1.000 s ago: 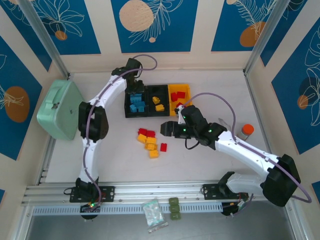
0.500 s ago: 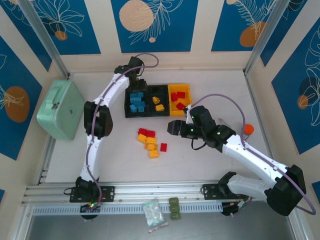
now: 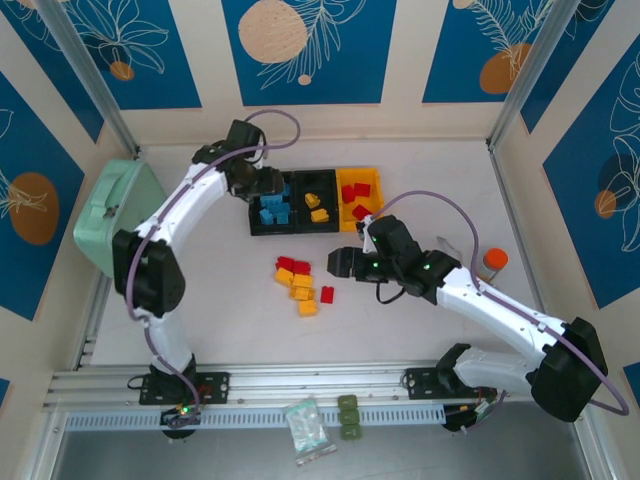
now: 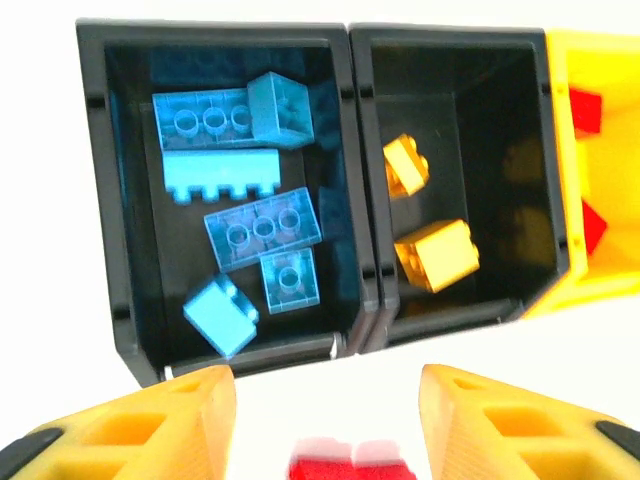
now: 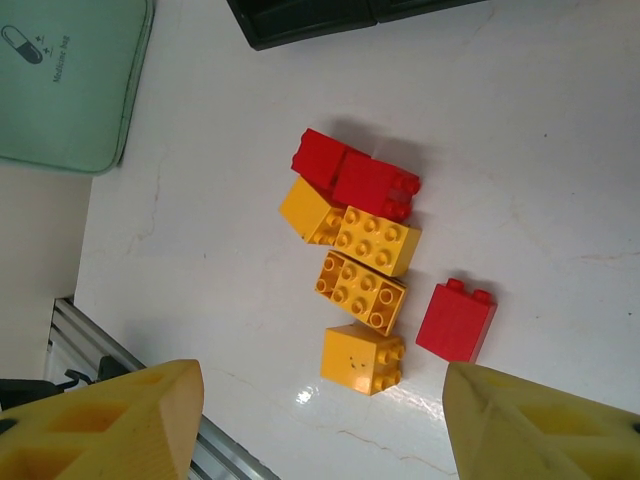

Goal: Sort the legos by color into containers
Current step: Pick up the lego from the bottom-center of the table.

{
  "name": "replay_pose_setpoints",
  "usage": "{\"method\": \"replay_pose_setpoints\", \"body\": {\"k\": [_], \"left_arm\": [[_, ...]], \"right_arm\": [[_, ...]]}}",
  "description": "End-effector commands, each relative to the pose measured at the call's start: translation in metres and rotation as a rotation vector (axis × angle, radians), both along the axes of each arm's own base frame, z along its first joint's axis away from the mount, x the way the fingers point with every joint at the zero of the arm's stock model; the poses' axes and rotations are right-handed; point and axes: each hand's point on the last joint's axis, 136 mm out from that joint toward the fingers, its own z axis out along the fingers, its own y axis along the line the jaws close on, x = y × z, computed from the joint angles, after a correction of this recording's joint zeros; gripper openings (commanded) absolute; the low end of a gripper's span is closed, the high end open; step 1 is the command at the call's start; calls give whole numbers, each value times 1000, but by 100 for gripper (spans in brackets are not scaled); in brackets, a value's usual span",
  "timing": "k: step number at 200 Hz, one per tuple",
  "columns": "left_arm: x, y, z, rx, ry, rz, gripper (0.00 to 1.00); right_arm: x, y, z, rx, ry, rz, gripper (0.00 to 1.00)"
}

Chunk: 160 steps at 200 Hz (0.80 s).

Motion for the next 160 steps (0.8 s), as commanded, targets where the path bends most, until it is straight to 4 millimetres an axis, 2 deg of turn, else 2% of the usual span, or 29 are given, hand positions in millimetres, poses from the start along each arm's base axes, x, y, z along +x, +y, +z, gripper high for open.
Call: {"method": "replay_pose_setpoints", "body": {"k": [1,34,72,116,160], "left_arm": [[-25,-3,-6,-67,11,-45,51],[-70,-4,-17,-137,47,-85,51],[-126,-9,-29,-272,93,-131,56],[-183,-4,-46,-358,139,-136,58],[-213,8,-68,-371,180,-93,60]], "right_arm": [[-4,-2,-8,-28,34,-14,65],[-9,-10,-24,-123,103,-65,66],[-13,-21,-52,-249,212,-147,66],[-12,-10,-76,-342,287,-158,66],[-9,5,-99,-439,352,-145,69]]}}
